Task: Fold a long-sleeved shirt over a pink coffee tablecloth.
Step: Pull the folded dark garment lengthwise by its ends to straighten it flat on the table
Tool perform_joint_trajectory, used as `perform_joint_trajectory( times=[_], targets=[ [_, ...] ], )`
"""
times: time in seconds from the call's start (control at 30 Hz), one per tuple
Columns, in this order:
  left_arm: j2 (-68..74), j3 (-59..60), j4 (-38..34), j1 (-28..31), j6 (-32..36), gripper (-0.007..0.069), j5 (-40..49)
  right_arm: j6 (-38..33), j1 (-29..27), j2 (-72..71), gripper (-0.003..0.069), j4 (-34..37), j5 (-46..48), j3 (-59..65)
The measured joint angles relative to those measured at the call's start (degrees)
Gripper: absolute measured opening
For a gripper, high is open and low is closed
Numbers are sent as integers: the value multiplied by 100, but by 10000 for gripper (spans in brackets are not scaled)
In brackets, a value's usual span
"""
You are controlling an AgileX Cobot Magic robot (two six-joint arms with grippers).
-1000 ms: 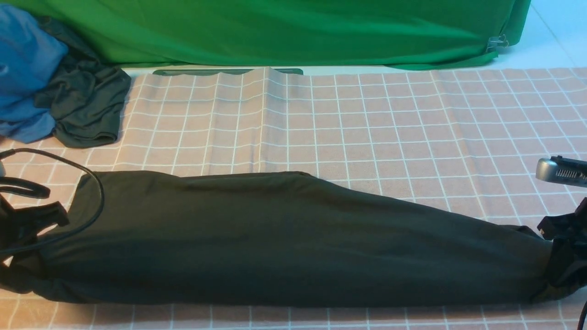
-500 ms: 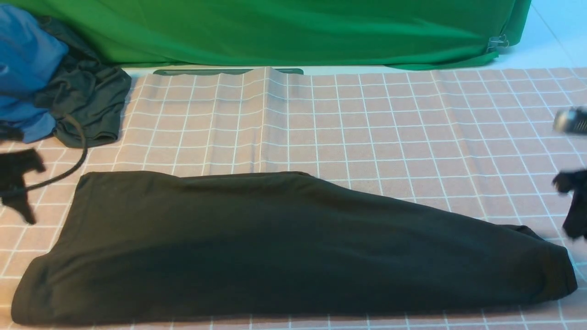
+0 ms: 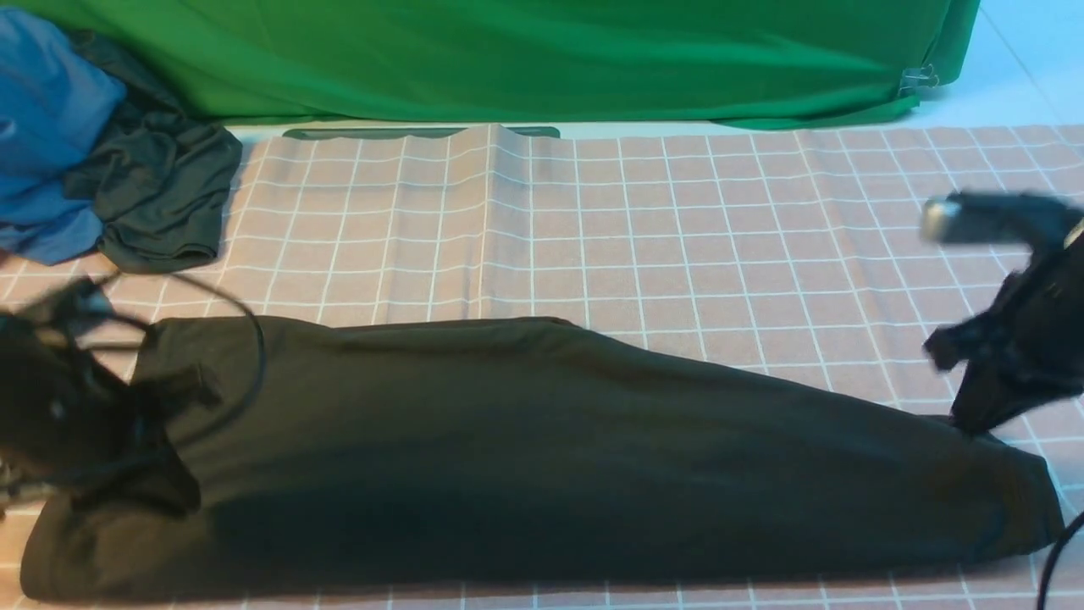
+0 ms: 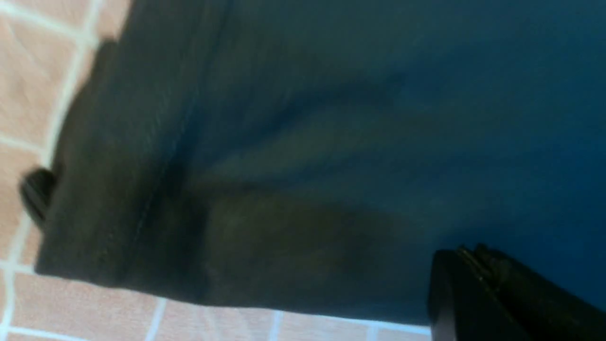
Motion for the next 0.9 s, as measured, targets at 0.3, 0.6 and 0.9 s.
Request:
perform_joint_trajectory(
  times=[0.3,0.6,0.9],
  targets=[
    [-6,576,1372,-2,-1106,13,-331,410,33,279,38,-996,-730,1005],
    [-101,528,1747,-2,-1397,13,131,744,33,228,53,-1280,-916,1091],
    [-1065,105,1419,-2,-1378,13,-396,781,33,-791,65,-819,-1233,1091]
  ],
)
